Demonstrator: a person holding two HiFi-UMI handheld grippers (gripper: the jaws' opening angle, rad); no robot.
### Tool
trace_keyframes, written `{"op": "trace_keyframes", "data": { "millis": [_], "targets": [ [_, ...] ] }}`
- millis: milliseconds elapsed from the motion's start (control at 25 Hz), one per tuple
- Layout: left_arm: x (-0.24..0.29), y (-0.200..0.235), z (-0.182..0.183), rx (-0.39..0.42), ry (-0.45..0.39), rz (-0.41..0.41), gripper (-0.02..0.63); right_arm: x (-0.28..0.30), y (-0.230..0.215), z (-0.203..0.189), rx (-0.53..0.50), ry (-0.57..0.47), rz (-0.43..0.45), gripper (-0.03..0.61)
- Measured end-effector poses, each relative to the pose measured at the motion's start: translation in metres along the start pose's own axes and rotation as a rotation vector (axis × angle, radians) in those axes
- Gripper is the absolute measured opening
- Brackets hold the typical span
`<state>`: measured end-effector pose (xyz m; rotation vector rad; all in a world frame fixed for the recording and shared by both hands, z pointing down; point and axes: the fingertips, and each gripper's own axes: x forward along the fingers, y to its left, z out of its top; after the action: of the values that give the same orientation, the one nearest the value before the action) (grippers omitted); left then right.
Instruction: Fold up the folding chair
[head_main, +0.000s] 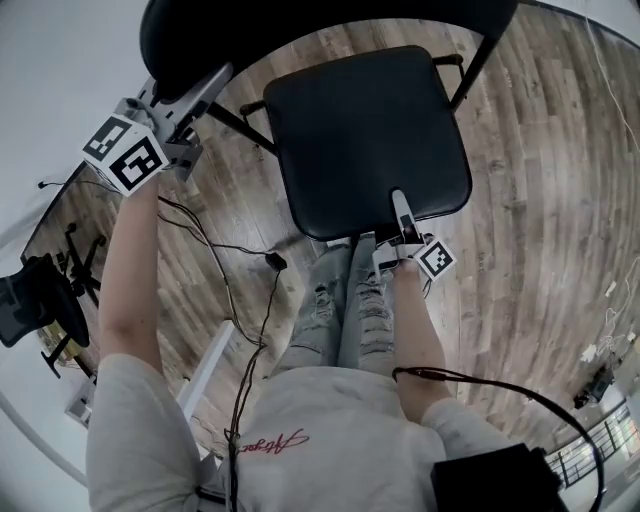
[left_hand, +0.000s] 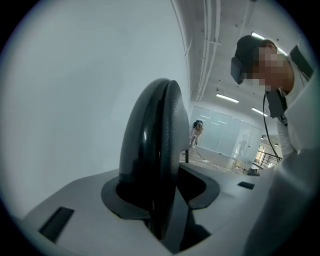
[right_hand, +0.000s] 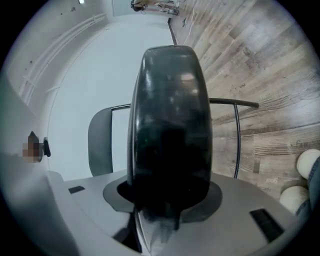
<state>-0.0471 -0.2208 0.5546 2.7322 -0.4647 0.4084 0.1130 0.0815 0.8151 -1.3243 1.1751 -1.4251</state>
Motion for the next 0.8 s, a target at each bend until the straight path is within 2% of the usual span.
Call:
{"op": "trace_keyframes", "data": {
  "millis": [200, 400, 520, 600, 640, 720, 800],
  "targets": [
    [-0.001, -0.006, 0.026, 0.077, 0.056, 0.025, 0.202, 0.034, 0.076, 0.013, -0.005, 0.005, -0.085, 0.158],
    [0.007, 0.015, 0.044, 0.13, 0.108, 0.056, 0.219, 0.076, 0.119, 0.034, -0.021, 0.029, -0.095, 0.13],
    [0.008, 0.031, 0.074, 0.126, 0.042, 0.03, 0.223, 0.09, 0.125, 0.038, -0.023, 0.051, -0.113, 0.129],
    [0.011, 0.04, 0.104, 0.118, -0.003, -0.022, 0.236, 0.097, 0.127, 0.037, -0.025, 0.06, -0.113, 0.129],
    [0.015, 0.043, 0.115, 0.134, 0.013, -0.055, 0.236, 0.1, 0.128, 0.036, -0.021, 0.062, -0.112, 0.129],
    [0.027, 0.044, 0.125, 0.174, 0.126, -0.125, 0.234, 0.101, 0.129, 0.033, -0.005, 0.065, -0.119, 0.129],
    [0.04, 0.048, 0.127, 0.201, 0.259, -0.177, 0.173, 0.106, 0.133, 0.033, 0.014, 0.063, -0.142, 0.127]
  ]
}}
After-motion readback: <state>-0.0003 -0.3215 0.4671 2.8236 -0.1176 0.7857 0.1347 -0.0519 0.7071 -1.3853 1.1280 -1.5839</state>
